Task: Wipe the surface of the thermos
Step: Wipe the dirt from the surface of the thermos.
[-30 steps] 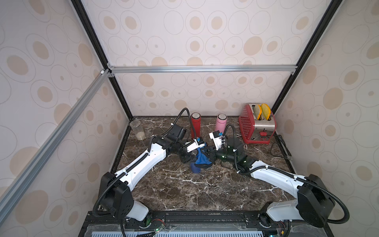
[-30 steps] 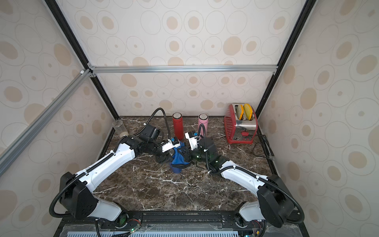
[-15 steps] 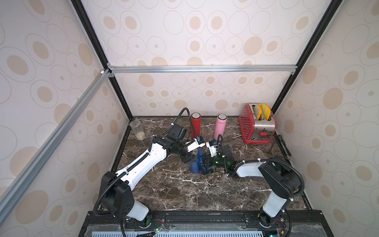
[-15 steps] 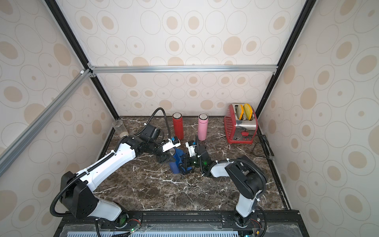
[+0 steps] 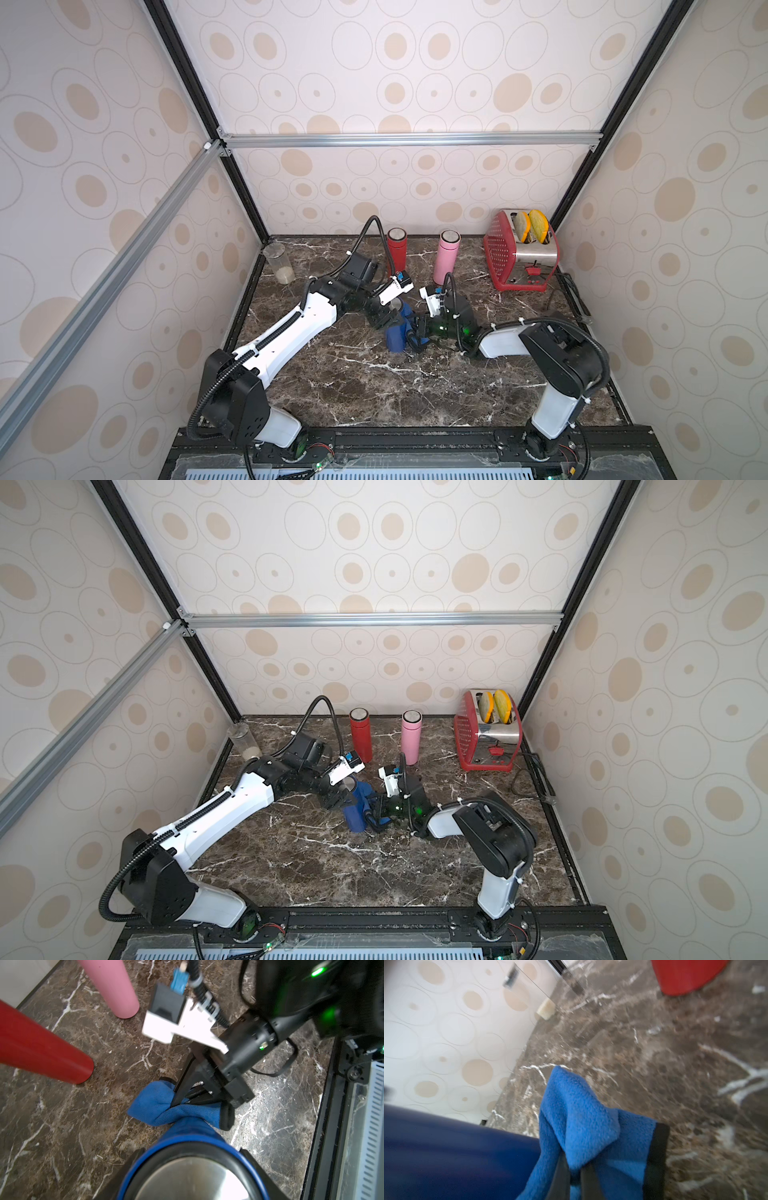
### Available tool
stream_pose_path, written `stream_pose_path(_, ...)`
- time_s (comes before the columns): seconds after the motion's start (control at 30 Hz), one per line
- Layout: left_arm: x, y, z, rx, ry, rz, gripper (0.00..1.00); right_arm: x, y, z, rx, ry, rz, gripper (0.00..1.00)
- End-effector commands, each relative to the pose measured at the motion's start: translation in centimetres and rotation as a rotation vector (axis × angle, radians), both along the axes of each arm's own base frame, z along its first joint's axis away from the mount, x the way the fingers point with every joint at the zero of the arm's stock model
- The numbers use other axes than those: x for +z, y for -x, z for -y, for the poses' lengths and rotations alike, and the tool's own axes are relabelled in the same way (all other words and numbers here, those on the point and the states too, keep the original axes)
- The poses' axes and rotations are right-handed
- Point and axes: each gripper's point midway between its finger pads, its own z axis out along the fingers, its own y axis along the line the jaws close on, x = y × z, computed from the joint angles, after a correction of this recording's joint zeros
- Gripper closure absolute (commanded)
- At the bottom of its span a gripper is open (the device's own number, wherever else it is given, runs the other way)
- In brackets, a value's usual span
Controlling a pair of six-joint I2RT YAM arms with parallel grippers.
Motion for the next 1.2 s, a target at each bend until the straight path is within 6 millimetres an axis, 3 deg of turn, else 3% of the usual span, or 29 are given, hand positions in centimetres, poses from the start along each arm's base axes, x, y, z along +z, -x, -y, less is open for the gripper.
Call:
stream_pose_path(0.0, 3.8, -2.5, 1.1, 0.126, 0.127, 0.104, 1.0, 6.5, 1.6, -1.6, 0.113, -0.116, 0.074, 1.0)
stream_pose_path(0.13, 4.2, -3.4, 0.8, 0.256, 0.135, 0.101, 1.0, 9.5, 1.9, -1.9, 0.127, -0.154, 0.107, 1.0)
stream_pose_path(0.23, 4.6, -4.0, 0.9, 0.337, 0.121, 0.122, 1.0, 9.4, 1.7, -2.1, 0.129, -0.147, 0.108, 1.0)
stream_pose_path(0.37, 5.2, -5.4, 1.1, 0.459, 0.157, 0.106, 1.0, 6.6, 1.2, -2.4, 0.121, -0.108, 0.069, 1.0)
stream_pose_path(0.63, 5.3, -7.0, 0.9, 0.597, 0.215, 0.077, 1.0, -2.3, 0.5, -3.8, 0.133, -0.068, -0.09, 1.0)
stream_pose_path(0.77, 5.4, -7.4, 0.8, 0.638, 0.224, 0.068, 1.0, -4.7, 0.2, -4.4, 0.139, -0.084, -0.141, 1.0)
stream_pose_path(0.9, 4.9, -7.9, 0.3, 0.688, 0.214, 0.061, 1.0, -2.9, 0.0, -4.6, 0.151, -0.113, -0.119, 1.0)
stream_pose_path(1.17, 4.9, -7.9, -0.1, 0.748, 0.25, 0.045, 1.0, 6.5, 0.5, -4.2, 0.156, -0.183, 0.032, 1.0)
